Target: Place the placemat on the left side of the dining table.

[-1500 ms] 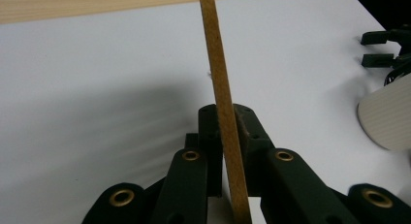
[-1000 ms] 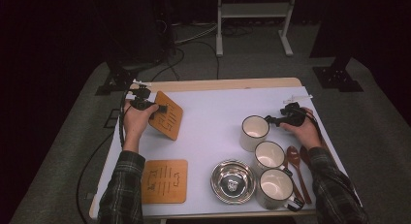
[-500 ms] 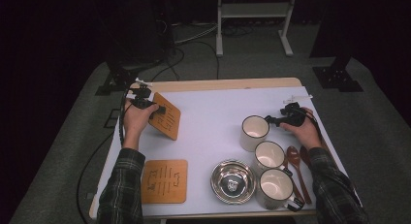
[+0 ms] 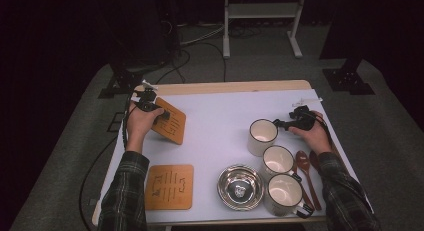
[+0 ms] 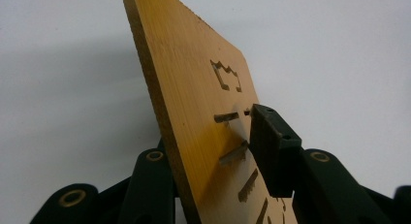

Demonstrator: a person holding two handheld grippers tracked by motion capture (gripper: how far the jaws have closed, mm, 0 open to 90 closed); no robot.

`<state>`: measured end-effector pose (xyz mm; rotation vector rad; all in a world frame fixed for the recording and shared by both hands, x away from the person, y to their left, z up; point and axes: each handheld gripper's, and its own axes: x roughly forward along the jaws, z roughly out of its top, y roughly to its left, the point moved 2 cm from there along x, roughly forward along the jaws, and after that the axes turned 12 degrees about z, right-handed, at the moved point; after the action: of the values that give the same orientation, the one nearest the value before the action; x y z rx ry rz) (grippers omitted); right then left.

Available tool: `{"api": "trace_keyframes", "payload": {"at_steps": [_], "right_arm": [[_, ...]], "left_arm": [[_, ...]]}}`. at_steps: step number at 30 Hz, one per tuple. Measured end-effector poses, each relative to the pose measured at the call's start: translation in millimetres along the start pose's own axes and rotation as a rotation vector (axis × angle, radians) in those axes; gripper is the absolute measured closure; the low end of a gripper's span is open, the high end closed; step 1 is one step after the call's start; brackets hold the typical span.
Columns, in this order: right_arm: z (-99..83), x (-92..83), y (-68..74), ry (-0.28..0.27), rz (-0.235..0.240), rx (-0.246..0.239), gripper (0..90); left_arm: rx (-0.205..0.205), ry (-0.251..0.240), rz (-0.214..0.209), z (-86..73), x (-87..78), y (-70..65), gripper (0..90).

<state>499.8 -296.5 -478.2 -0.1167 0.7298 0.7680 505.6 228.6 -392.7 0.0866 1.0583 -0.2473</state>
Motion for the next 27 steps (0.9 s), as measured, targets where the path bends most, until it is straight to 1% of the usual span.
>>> {"api": "trace_keyframes", "payload": {"at_steps": [1,4,7,12,15,18,19,22,23,25,27], "right_arm": [[0.0,0.0,0.0,0.000,0.000,0.000,26.6],[0.0,0.0,0.0,0.000,0.000,0.001,26.5],[0.0,0.1,-0.3,0.000,0.001,-0.001,26.6],[0.0,0.0,0.0,0.000,0.000,0.001,26.5],[0.0,0.0,-0.1,0.000,0.001,0.001,26.6],[0.0,0.1,-0.3,-0.001,0.001,0.000,26.6],[0.0,0.1,-0.3,0.000,0.001,-0.001,26.5],[0.0,0.1,-0.3,-0.001,0.001,-0.001,26.6],[0.0,0.1,-0.3,-0.001,0.001,-0.001,26.6],[0.0,0.1,-0.3,-0.001,0.002,0.000,26.6],[0.0,0.1,-0.4,-0.001,0.002,0.000,26.5]], "left_arm": [[0.001,0.004,0.011,0.0,0.5,0.4,60.3],[-0.007,0.014,0.014,-0.2,1.4,2.0,58.6],[-0.006,0.031,0.042,-0.2,2.4,3.4,54.8],[-0.006,0.055,0.064,-0.6,5.3,5.3,50.5],[-0.014,0.068,0.075,-1.1,8.0,5.6,47.0],[-0.009,0.085,0.086,-1.3,10.6,6.5,44.2],[-0.016,0.086,0.086,-1.3,11.0,6.2,43.0],[-0.012,0.094,0.094,-1.5,12.3,7.2,41.8],[-0.026,0.095,0.100,-1.8,14.2,7.0,39.5],[-0.021,0.098,0.108,-1.8,14.9,7.9,38.3],[-0.022,0.108,0.117,-2.2,16.5,9.5,35.0]]}}
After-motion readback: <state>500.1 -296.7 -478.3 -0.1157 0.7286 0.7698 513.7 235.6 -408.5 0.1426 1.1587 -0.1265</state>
